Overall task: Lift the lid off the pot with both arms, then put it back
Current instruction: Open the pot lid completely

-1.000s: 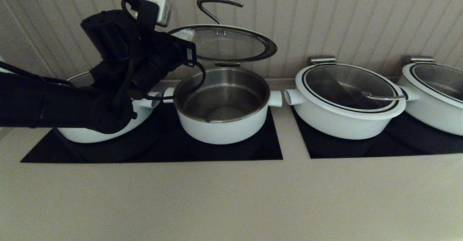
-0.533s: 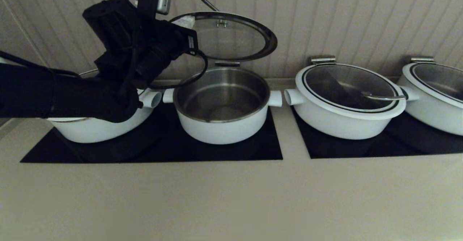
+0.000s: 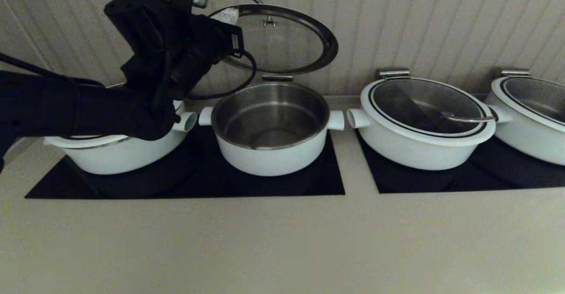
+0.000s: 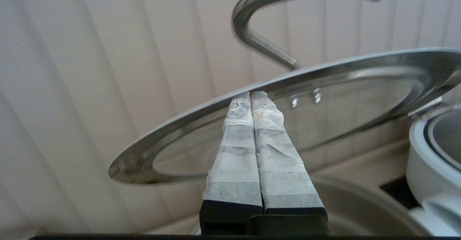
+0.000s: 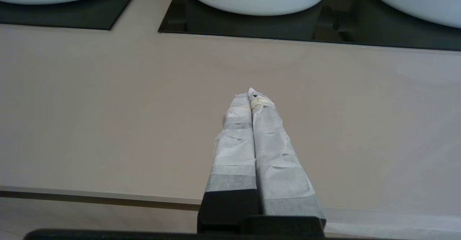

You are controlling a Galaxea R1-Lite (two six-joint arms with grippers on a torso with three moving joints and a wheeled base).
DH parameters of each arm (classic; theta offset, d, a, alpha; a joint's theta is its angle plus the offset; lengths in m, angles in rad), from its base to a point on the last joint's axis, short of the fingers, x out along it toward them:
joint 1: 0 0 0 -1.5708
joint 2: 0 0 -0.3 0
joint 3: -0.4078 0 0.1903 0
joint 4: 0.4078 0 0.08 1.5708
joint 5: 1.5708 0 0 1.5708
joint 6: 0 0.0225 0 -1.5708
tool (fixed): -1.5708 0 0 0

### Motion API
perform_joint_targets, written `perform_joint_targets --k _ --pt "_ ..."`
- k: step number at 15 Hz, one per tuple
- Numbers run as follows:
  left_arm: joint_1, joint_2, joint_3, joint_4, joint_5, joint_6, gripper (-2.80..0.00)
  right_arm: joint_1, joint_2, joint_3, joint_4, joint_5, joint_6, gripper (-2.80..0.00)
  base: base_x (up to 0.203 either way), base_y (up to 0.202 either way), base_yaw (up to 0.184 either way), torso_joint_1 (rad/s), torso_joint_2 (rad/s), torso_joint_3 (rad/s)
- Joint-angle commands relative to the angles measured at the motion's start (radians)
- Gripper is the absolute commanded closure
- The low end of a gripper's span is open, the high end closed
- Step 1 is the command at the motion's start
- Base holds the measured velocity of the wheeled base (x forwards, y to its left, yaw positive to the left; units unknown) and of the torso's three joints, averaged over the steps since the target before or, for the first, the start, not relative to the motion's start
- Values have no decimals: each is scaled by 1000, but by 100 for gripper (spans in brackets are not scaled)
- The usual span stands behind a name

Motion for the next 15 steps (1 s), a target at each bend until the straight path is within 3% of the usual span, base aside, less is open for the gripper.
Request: perform_joint_targets --k 1,15 --pt "0 22 -38 -3 1 1 0 0 2 0 0 1 0 0 0 0 0 0 0 0" --pt "0 36 -73 0 1 8 0 0 2 0 0 1 -1 0 0 0 0 0 0 0"
